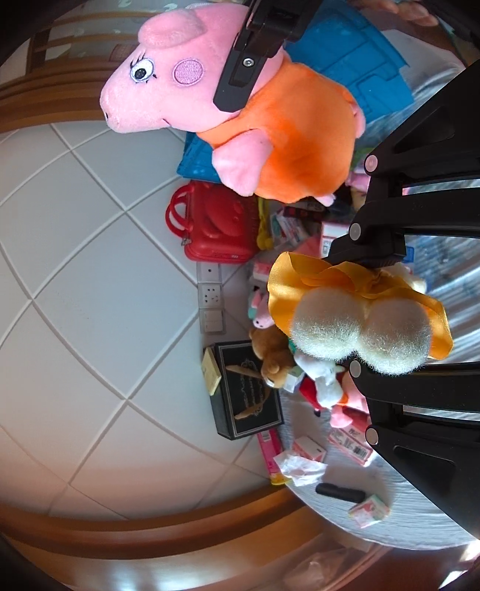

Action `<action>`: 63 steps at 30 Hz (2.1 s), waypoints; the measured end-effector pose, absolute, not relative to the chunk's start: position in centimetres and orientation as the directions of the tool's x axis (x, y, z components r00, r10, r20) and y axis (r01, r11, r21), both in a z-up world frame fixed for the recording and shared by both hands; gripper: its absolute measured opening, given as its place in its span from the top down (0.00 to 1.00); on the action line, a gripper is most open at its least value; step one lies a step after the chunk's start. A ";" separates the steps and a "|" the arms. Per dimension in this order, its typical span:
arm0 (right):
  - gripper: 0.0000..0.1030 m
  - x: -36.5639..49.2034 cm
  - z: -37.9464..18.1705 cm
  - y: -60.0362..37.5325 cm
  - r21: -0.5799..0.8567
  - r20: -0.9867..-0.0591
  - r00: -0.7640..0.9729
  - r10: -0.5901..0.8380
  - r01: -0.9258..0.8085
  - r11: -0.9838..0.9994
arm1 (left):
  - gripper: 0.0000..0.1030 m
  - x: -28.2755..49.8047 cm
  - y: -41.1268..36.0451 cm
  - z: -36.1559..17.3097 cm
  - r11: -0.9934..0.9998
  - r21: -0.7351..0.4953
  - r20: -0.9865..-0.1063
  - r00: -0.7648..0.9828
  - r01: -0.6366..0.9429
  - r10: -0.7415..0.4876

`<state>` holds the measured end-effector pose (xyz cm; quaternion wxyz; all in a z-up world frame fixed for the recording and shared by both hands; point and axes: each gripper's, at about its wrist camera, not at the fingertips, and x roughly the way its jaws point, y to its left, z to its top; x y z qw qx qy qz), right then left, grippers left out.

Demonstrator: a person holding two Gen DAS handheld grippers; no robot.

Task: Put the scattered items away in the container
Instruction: 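Grasp the pink pig plush with the right tool while the left tool grasps the yellow-bowed bunny, then carry the pig plush and bunny over the blue crate and open both tools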

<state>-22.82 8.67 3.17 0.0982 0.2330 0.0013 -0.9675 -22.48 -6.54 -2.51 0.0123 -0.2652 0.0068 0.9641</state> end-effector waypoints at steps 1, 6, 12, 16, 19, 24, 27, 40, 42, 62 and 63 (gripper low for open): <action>0.40 -22.9 3.9 9.7 0.040 -0.435 -0.881 -0.184 0.185 -0.982 | 0.75 -22.8 -5.5 -2.0 -0.999 0.002 -0.501 -0.865 -0.034 0.029; 0.40 -22.9 7.7 16.6 0.028 -0.342 -0.925 -0.165 0.165 -0.986 | 0.75 -25.1 1.9 0.7 -0.998 -0.018 -0.433 -0.899 -0.061 0.062; 0.40 -22.7 10.7 27.2 -0.011 -0.288 -0.952 -0.108 0.116 -0.993 | 0.75 -26.4 13.0 3.6 -0.993 -0.038 -0.393 -0.912 -0.114 0.119; 0.40 -22.2 10.8 34.1 -0.004 -0.294 -0.954 -0.065 0.069 -0.998 | 0.75 -26.8 20.1 4.8 -0.990 -0.019 -0.402 -0.905 -0.142 0.138; 0.40 -21.7 10.6 38.4 0.011 -0.312 -0.949 -0.033 0.031 -0.999 | 0.75 -26.8 24.1 5.3 -0.983 -0.015 -0.450 -0.877 -0.184 0.171; 0.40 -21.0 9.2 42.9 0.018 -0.356 -0.934 0.025 -0.034 -0.999 | 0.75 -26.3 29.6 4.9 -0.971 0.030 -0.504 -0.843 -0.235 0.189; 0.40 -21.0 7.6 44.6 0.027 -0.398 -0.916 0.040 -0.056 -0.998 | 0.74 -26.2 31.8 4.0 -0.964 0.048 -0.531 -0.824 -0.262 0.198; 0.40 -22.2 3.7 49.7 0.044 -0.503 -0.862 0.068 -0.104 -0.994 | 0.74 -26.8 36.9 0.6 -0.946 0.077 -0.619 -0.759 -0.315 0.202; 0.40 -22.4 3.4 49.9 0.040 -0.511 -0.856 0.076 -0.112 -0.993 | 0.71 -27.1 37.1 0.3 -0.946 0.075 -0.622 -0.756 -0.316 0.203; 0.00 -23.1 3.0 51.0 0.038 -0.521 -0.838 0.164 -0.215 -0.976 | 0.01 -26.6 34.8 1.0 -0.959 0.045 -0.552 -0.808 -0.279 0.209; 0.00 -23.1 3.0 50.8 0.037 -0.522 -0.838 0.162 -0.212 -0.977 | 0.01 -26.5 34.6 1.2 -0.960 0.050 -0.544 -0.813 -0.277 0.206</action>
